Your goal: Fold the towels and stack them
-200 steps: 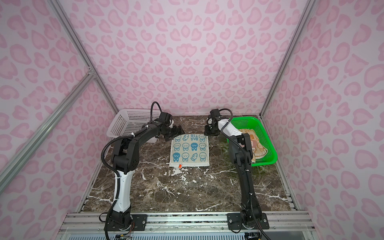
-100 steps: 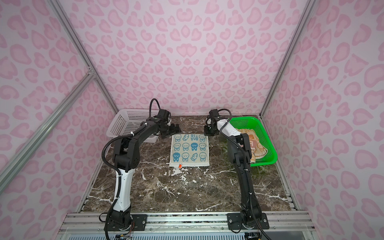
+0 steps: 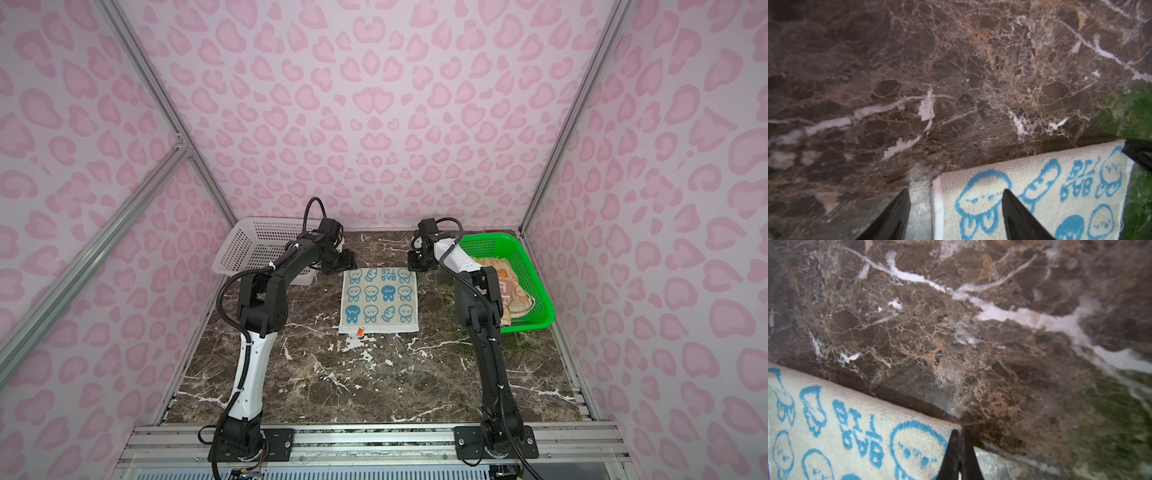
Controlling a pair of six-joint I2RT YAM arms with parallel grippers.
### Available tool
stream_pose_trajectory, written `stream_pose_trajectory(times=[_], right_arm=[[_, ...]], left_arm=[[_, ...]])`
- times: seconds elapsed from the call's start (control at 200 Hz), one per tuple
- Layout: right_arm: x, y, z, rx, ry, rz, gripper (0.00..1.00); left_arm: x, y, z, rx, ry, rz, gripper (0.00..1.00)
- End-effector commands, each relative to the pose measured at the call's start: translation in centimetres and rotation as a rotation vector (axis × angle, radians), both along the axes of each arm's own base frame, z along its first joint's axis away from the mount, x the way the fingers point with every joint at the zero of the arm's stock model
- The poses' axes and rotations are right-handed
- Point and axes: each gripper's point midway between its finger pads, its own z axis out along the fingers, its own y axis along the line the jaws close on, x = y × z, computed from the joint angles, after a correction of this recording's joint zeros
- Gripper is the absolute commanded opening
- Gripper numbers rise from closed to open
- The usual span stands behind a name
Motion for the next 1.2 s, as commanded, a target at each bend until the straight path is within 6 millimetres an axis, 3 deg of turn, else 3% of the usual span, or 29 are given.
stream_pose_trajectory(times=[0.0,0.39,0.585,0.8,0.855,0.965,1.085,1.195], right_arm=[[-1.6,-0.4,-2.0,-0.029,0.082,0.001,0.0],[-1.6,-0.5,-1.9,-0.029,0.081,0.005,0.0],[-1.3,-0.8,-1.9,-0.028,0.086,-0.007,0.0],[-1.2,-1.0,-1.7,-0.029,0.086,-0.012,0.0],[-1.1,-1.1,-1.7,-0.025,0.085,-0.016,0.0],[-1.2,-1.0,-1.7,-0.018,0.089,-0.014,0.0],[-1.4,-1.0,-1.8,-0.021,0.092,-0.012,0.0],[-1.4,-1.1,-1.8,-0.021,0.093,-0.012,0.0]], left_arm=[[-0.5,0.6,-1.4,0.047,0.027,-0.026,0.6],[-1.2,1.4,-3.8,0.088,0.052,-0.017,0.37],[-2.3,1.6,-5.0,0.1,0.077,-0.017,0.17],[-3.2,2.0,-4.4,0.136,0.074,-0.026,0.07],[-3.3,2.3,-4.3,0.149,0.072,-0.026,0.07],[-3.2,2.7,-4.1,0.161,0.071,-0.014,0.16],[-2.8,2.7,-3.0,0.131,0.058,0.0,0.27],[-2.4,2.6,-1.9,0.107,0.041,0.0,0.3]])
